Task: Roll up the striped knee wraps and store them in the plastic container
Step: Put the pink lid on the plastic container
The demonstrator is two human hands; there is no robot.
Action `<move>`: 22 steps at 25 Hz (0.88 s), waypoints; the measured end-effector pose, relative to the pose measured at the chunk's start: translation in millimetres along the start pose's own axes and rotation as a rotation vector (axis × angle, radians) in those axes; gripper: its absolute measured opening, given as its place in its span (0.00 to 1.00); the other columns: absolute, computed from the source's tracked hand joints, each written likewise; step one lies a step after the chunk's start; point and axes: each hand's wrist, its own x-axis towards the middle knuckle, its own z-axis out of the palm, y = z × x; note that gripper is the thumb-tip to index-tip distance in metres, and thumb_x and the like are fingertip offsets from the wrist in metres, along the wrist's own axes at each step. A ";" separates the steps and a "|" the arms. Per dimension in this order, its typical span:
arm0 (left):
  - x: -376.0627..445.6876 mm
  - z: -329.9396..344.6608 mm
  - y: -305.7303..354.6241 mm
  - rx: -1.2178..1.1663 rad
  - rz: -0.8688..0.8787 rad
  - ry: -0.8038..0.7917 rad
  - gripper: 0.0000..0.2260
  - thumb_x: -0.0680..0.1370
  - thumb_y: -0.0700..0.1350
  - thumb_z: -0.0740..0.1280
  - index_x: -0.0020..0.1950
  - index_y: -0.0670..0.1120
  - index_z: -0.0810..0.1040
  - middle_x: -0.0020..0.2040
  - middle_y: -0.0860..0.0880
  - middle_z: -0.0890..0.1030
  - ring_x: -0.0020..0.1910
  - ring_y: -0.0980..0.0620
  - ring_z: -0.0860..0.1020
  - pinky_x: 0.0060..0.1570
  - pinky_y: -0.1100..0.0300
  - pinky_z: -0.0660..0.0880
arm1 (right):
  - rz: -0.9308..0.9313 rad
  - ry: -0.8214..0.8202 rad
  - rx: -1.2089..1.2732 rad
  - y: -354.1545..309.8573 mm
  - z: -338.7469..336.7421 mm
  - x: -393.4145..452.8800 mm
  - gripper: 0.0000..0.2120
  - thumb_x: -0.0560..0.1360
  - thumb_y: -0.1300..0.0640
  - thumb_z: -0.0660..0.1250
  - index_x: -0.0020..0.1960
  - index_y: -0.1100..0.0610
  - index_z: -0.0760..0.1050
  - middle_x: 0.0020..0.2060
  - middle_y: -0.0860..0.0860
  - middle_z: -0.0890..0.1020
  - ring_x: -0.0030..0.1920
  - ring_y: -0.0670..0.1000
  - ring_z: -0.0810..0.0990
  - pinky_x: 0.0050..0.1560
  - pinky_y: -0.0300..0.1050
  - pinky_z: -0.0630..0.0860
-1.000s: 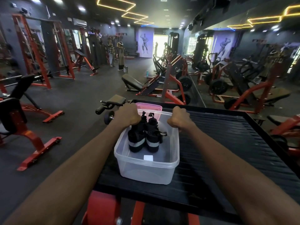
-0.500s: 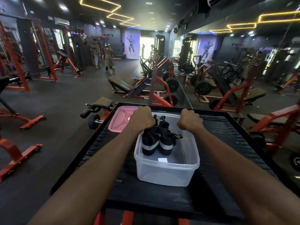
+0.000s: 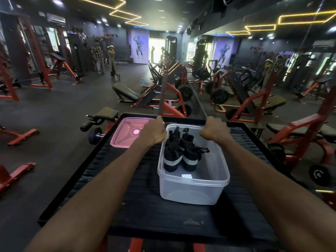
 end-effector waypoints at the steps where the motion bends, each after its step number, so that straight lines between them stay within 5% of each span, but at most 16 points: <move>1: 0.4 1.7 -9.6 0.021 -0.030 -0.006 0.08 0.79 0.41 0.62 0.56 0.40 0.73 0.53 0.39 0.81 0.52 0.38 0.79 0.50 0.47 0.75 | -0.041 0.062 0.004 -6.8 -2.3 0.3 0.11 0.71 0.55 0.68 0.50 0.56 0.70 0.54 0.59 0.77 0.56 0.63 0.77 0.57 0.59 0.77; 5: -7.8 25.7 -48.1 0.232 -0.137 -0.175 0.12 0.79 0.47 0.64 0.59 0.43 0.76 0.62 0.41 0.78 0.65 0.39 0.74 0.66 0.38 0.68 | -0.254 0.167 0.109 -44.2 -6.6 -2.6 0.05 0.69 0.58 0.66 0.45 0.53 0.73 0.45 0.56 0.79 0.47 0.61 0.79 0.50 0.60 0.80; 9: -13.5 47.9 -58.3 0.393 -0.102 -0.187 0.15 0.79 0.51 0.65 0.62 0.43 0.76 0.63 0.41 0.76 0.68 0.38 0.69 0.66 0.36 0.65 | -0.395 0.148 0.126 -72.9 -3.5 -10.8 0.03 0.69 0.60 0.66 0.41 0.53 0.75 0.45 0.56 0.82 0.48 0.61 0.81 0.52 0.58 0.80; 16: -20.1 16.7 -53.2 0.372 0.027 0.169 0.14 0.79 0.47 0.62 0.61 0.41 0.73 0.59 0.40 0.76 0.59 0.39 0.74 0.55 0.43 0.71 | -0.422 0.183 0.345 -91.2 2.1 -25.5 0.09 0.72 0.64 0.65 0.43 0.59 0.84 0.45 0.55 0.86 0.46 0.54 0.82 0.50 0.48 0.80; 22: -31.5 -68.5 -7.4 -0.145 0.009 0.637 0.07 0.83 0.44 0.58 0.54 0.41 0.66 0.44 0.44 0.72 0.39 0.47 0.72 0.35 0.59 0.61 | -0.285 0.097 0.731 -117.1 5.2 -31.9 0.09 0.73 0.65 0.65 0.39 0.63 0.83 0.36 0.56 0.85 0.39 0.53 0.83 0.47 0.46 0.79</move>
